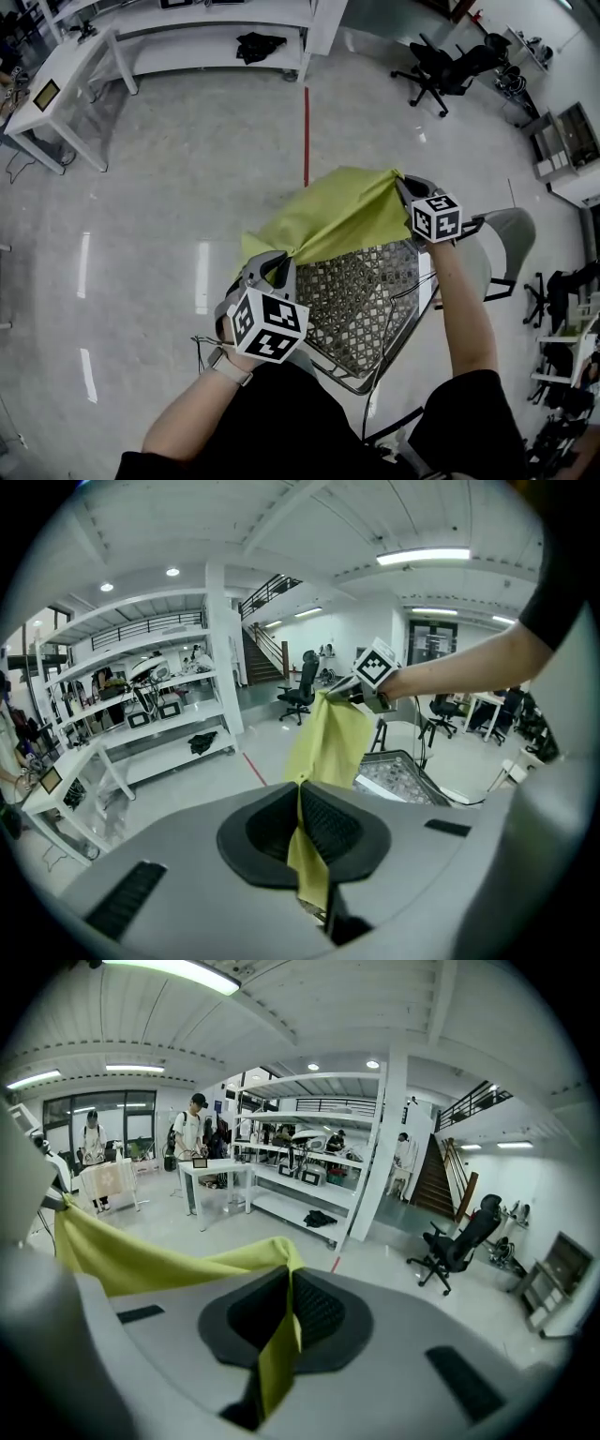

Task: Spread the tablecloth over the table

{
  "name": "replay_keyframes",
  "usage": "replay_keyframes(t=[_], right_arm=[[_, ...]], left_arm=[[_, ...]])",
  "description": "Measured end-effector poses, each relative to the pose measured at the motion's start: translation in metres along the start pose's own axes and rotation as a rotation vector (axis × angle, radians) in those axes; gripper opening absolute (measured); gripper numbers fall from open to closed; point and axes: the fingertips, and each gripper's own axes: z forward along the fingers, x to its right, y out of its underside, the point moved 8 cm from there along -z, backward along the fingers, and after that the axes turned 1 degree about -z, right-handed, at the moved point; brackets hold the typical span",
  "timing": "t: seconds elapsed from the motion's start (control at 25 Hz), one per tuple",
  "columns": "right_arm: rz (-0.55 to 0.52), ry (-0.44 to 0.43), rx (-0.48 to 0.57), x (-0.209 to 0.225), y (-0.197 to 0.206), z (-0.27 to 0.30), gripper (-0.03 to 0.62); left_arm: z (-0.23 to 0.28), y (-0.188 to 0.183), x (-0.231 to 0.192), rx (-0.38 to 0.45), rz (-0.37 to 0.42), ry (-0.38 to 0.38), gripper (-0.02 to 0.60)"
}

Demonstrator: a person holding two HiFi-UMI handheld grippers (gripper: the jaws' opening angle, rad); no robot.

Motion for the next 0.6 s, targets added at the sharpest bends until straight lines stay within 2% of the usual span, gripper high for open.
replay_keyframes(t=[0.24,0.6], right_arm=[[0.01,0.032,-0.06,-0.006,0.053,-0.036,0.017],[-0.011,0.063,-0.143,-0.016,0.119,-0.086,0.017]], left_arm=[[-0.004,0.027,0.051,-0.012,0.011,0.064,0.015],[-0.008,0.066,0.123,-0.045,-0.048,0.095,0.015]])
